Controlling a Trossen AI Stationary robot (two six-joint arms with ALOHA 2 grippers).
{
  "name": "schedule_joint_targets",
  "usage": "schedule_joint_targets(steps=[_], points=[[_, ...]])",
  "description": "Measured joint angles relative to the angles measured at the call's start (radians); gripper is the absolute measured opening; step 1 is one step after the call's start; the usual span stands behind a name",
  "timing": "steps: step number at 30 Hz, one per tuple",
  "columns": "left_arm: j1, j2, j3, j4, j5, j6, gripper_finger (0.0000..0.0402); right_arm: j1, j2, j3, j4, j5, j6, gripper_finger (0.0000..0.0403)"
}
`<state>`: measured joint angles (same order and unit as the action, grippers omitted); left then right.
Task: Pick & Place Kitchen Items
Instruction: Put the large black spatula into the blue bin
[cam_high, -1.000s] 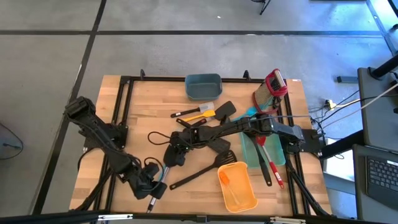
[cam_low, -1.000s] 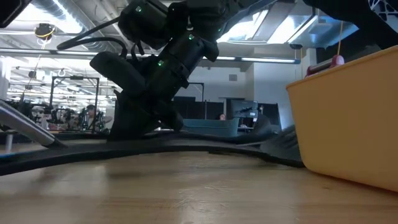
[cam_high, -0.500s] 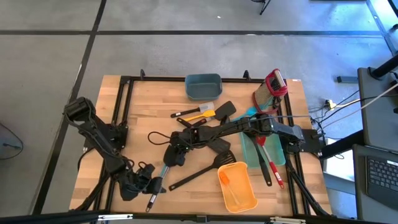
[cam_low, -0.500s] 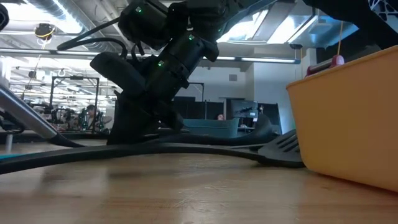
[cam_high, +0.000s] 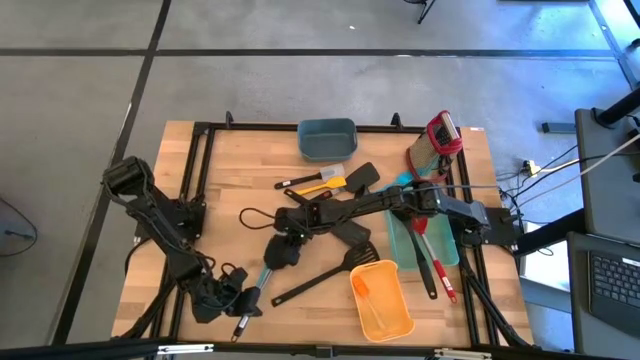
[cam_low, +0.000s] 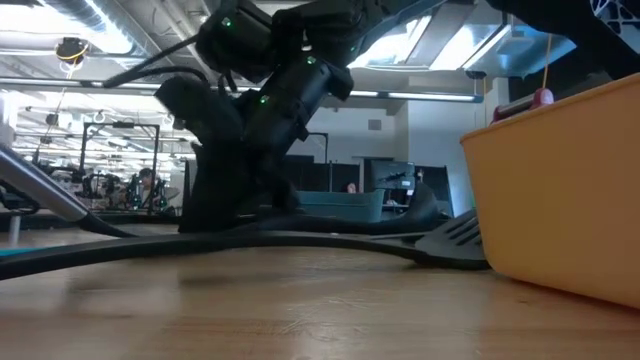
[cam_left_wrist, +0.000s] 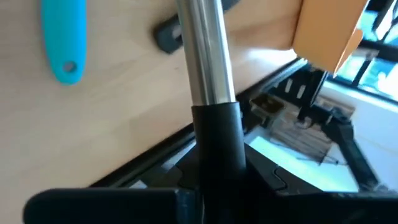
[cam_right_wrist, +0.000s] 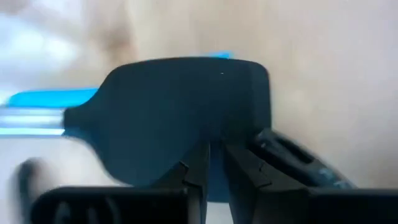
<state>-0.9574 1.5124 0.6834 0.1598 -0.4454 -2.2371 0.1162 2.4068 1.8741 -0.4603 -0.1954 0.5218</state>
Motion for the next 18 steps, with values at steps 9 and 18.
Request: schedule_joint_targets(steps=[9, 18], points=[[-0.075, -0.01, 0.006, 0.096, -0.115, 0.137, 0.0048, -0.046, -0.128, -0.002, 0.007, -0.286, 0.073, 0.0043], [-0.088, -0.01, 0.006, 0.269, -0.06, 0.366, 0.0047, -0.095, -0.304, 0.001, 0.016, -0.434, 0.049, 0.0043]])
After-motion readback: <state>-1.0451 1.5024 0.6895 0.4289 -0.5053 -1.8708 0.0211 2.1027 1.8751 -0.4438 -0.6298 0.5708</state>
